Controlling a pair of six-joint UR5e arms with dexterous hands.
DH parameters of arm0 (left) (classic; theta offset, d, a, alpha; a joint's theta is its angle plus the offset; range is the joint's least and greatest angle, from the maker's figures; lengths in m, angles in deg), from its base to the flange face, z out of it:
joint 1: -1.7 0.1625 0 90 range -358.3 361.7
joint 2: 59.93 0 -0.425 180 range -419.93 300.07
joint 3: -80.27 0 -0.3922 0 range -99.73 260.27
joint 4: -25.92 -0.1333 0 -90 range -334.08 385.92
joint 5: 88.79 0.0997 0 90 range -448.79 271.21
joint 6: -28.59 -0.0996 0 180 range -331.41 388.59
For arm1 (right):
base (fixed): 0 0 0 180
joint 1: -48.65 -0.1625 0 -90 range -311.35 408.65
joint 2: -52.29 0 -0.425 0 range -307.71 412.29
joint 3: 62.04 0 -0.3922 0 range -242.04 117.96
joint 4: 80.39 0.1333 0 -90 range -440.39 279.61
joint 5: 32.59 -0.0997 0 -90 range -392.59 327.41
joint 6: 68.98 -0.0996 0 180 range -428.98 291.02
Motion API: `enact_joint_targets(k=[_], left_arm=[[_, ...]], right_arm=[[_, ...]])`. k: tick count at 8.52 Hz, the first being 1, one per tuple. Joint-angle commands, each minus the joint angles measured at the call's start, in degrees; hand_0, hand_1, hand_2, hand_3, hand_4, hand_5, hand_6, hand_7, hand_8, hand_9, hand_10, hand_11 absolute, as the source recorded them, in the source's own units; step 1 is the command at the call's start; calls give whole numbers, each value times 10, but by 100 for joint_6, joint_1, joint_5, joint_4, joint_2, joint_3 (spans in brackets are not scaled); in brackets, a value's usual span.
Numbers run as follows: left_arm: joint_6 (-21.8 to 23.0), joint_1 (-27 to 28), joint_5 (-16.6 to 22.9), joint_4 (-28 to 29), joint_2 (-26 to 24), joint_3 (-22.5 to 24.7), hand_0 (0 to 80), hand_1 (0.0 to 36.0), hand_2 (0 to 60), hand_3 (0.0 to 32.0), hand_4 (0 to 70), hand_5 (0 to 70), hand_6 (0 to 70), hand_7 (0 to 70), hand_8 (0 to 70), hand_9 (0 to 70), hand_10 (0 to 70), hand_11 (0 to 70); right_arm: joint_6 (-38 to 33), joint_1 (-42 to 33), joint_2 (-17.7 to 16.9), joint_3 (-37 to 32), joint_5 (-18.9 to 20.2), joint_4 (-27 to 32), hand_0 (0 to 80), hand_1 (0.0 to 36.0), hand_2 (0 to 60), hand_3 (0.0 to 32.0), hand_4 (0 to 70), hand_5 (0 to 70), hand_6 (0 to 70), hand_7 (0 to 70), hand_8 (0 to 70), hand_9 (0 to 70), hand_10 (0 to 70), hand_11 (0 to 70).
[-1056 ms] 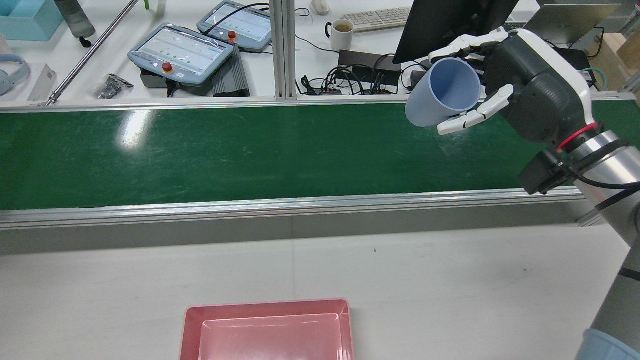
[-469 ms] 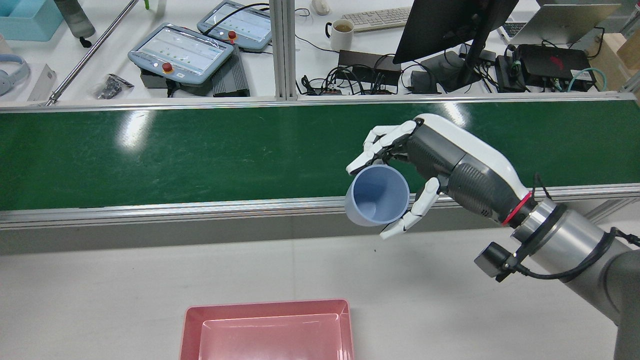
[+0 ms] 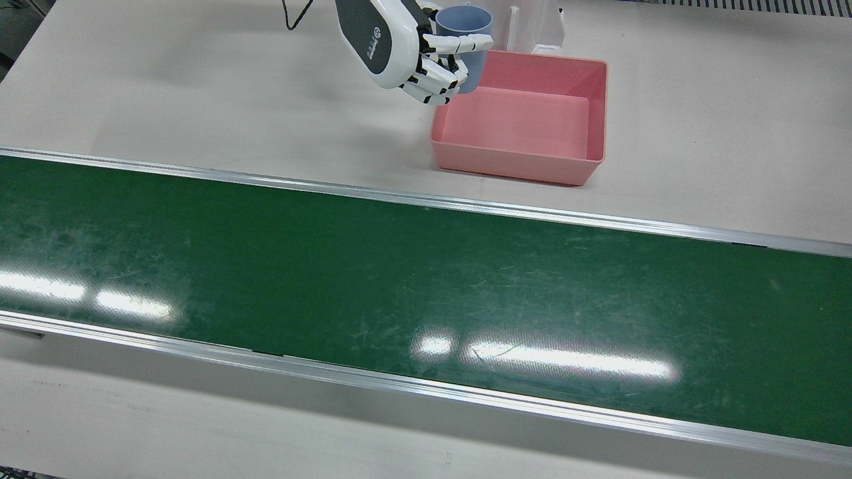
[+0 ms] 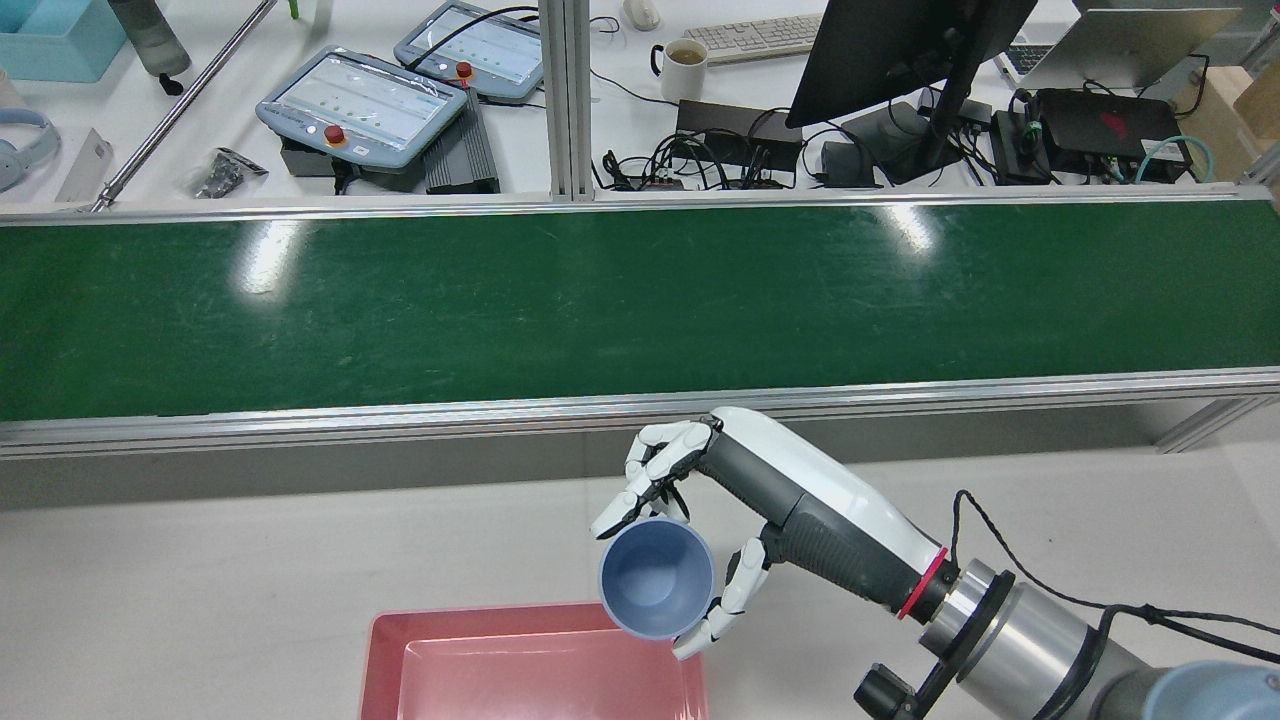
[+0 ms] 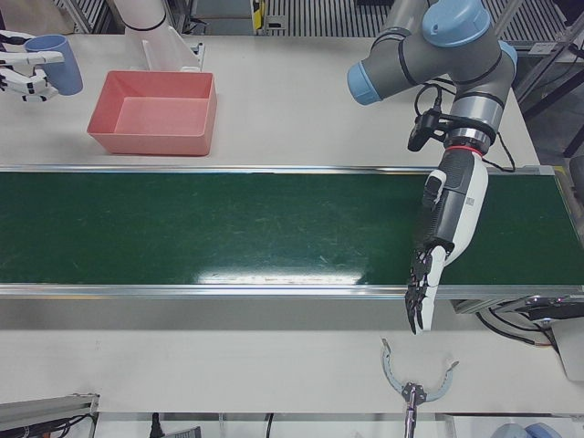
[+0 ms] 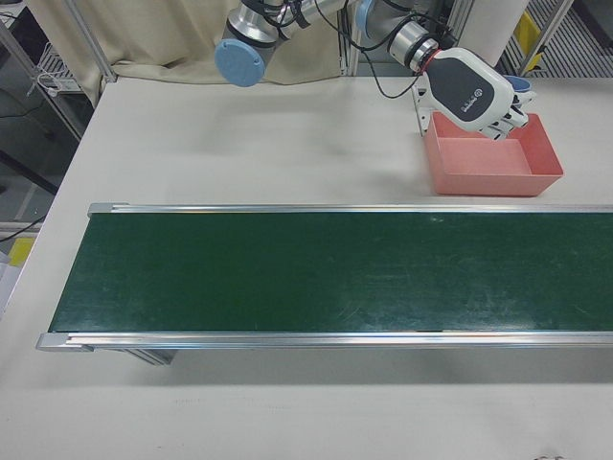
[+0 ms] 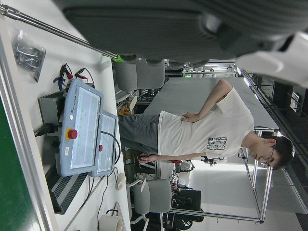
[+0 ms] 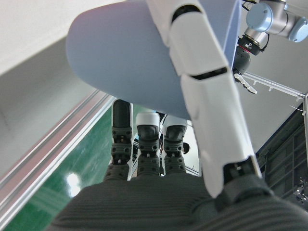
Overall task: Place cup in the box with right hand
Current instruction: 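Lower the cup into the pink tray and open the right hand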
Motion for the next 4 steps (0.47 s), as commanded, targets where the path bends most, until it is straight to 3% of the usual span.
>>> enact_joint_targets(k=[1, 2, 3, 4], left_arm=[[0, 0, 0, 0, 0, 0, 0, 0, 0, 0, 0, 0, 0, 0, 0, 0, 0, 0], [0, 0, -9, 8, 0, 0, 0, 0, 0, 0, 0, 0, 0, 0, 0, 0, 0, 0], [0, 0, 0, 8, 0, 0, 0, 0, 0, 0, 0, 0, 0, 0, 0, 0, 0, 0], [0, 0, -9, 8, 0, 0, 0, 0, 0, 0, 0, 0, 0, 0, 0, 0, 0, 0]], right_arm=[[261, 556, 84, -485, -400, 37, 800, 360, 600, 0, 700, 179, 391, 700, 444, 681, 282, 439], [243, 600, 84, -609, -400, 72, 800, 360, 600, 0, 700, 177, 389, 700, 434, 667, 276, 431], [234, 618, 84, -619, -409, 107, 800, 360, 538, 0, 700, 163, 377, 700, 397, 620, 232, 370], [208, 618, 76, -627, -409, 107, 795, 286, 145, 0, 637, 105, 284, 700, 237, 456, 109, 182]])
